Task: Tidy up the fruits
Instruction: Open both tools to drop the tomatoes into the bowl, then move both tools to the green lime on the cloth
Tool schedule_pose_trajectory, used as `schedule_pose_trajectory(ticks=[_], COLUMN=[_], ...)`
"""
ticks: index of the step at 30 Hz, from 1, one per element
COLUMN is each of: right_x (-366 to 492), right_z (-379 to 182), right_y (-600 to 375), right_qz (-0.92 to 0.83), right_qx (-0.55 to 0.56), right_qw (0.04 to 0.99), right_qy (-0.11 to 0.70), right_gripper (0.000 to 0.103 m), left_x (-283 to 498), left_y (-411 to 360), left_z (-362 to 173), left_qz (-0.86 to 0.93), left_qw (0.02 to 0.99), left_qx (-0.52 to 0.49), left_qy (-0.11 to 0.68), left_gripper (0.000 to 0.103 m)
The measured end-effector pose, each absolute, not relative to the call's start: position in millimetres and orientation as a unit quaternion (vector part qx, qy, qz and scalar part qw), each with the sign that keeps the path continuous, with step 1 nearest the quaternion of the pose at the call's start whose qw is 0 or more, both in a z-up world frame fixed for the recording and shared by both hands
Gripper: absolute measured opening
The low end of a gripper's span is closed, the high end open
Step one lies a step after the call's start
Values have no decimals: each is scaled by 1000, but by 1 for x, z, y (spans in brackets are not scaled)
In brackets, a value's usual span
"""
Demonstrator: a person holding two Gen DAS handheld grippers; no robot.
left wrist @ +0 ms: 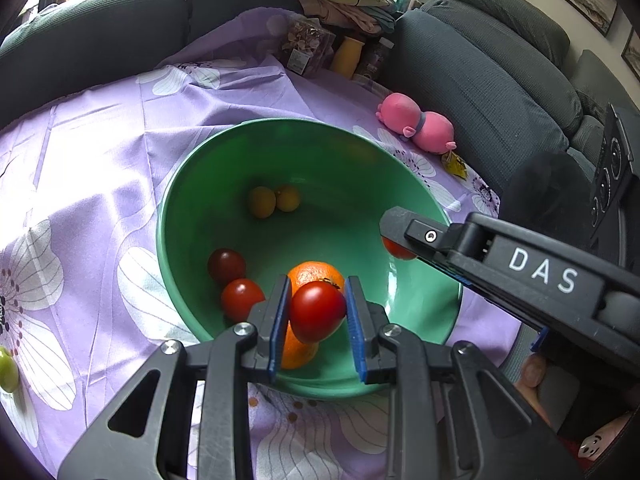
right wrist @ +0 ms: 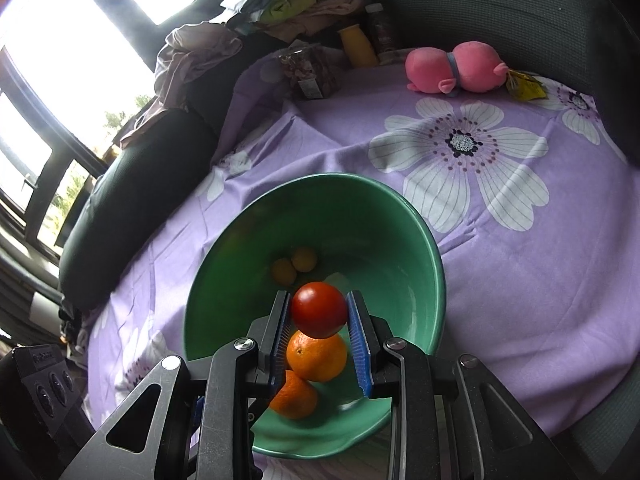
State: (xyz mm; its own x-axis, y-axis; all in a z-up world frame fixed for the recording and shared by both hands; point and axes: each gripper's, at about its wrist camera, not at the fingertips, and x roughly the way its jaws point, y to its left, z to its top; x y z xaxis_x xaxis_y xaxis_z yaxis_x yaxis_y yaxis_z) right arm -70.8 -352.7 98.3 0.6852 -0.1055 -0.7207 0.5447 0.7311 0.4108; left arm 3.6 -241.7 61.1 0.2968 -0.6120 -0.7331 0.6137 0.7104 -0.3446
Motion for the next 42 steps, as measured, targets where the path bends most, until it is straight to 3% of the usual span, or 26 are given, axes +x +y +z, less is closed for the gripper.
schedule_pose_trajectory(ticks=[4,8,21,24,29,42], right_x=[-71,-71,-72,-72,-76,-72], right_z=[99,99,104,105,110,129], right_y=[-353,-353,-350,-349,-347,-321], right_qz=[-190,-190,-188,-183,-161,-97], right_qx=[313,314,305,304,314,305], right_qw=[864,863,869,872,878,899], right_qy=[347,348,341,338,324,300], right_gripper=[31,31,31,37,39,40], left_x=[3,2,-2,-4,-5,2], left_y=[-241,-238,-210,-205,-189,-56], left_z=[62,67,95,101,111,109], left_qz=[-381,-381,-374,-372,-363,-178], left_qw=[804,805,822,825,833,881], left_qx=[-1,-6,-33,-36,-50,-150], left_qy=[456,454,428,423,415,411], left_gripper=[27,41,53,55,58,61])
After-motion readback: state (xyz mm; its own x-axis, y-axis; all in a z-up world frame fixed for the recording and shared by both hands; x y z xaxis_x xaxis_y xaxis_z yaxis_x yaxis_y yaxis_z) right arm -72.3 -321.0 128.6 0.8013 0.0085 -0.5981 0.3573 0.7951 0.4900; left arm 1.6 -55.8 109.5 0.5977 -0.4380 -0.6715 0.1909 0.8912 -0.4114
